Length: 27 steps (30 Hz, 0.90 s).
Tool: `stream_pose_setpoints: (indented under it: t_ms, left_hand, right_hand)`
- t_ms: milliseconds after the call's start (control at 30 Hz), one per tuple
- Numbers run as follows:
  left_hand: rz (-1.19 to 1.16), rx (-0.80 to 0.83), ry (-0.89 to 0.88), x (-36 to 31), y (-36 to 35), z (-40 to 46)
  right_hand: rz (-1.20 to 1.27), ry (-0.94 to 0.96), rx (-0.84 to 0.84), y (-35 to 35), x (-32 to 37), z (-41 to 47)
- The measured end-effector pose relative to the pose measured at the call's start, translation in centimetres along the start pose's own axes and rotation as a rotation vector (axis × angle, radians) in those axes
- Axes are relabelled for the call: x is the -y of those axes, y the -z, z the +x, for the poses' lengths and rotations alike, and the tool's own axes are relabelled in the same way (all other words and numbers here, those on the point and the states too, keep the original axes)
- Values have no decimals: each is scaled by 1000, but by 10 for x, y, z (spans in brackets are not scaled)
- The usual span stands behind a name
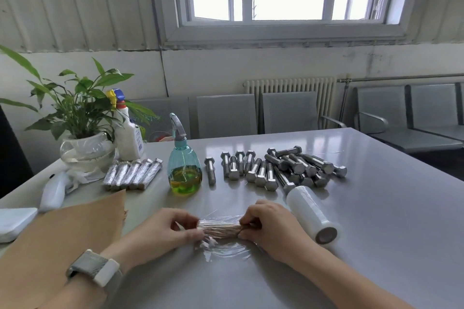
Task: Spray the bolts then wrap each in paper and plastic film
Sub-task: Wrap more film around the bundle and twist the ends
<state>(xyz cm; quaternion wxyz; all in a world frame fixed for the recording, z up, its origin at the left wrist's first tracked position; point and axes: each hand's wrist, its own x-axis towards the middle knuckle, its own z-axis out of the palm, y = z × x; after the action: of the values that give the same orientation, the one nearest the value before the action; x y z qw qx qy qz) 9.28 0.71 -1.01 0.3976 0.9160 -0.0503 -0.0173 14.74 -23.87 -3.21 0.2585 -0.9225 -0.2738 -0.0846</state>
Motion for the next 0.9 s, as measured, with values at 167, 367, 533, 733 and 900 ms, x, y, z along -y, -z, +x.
stream_pose_setpoints:
  t_ms: [167, 367, 533, 733, 900]
  left_hand:
    - [418, -88, -24, 0, -15, 4]
    - [52, -117, -91, -8, -9, 12]
    - [-456, -59, -194, -34, -21, 27]
    - [-690, -300, -239, -63, -77, 56]
    - [-760, -383, -171, -75, -97, 75]
  right_hand:
    - [5, -14, -5, 1, 2, -2]
    - [49, -48, -24, 6, 3, -5]
    - [92, -94, -63, 6, 2, -13]
    - [102, -145, -87, 6, 3, -14]
    - [15, -107, -75, 1, 2, -18]
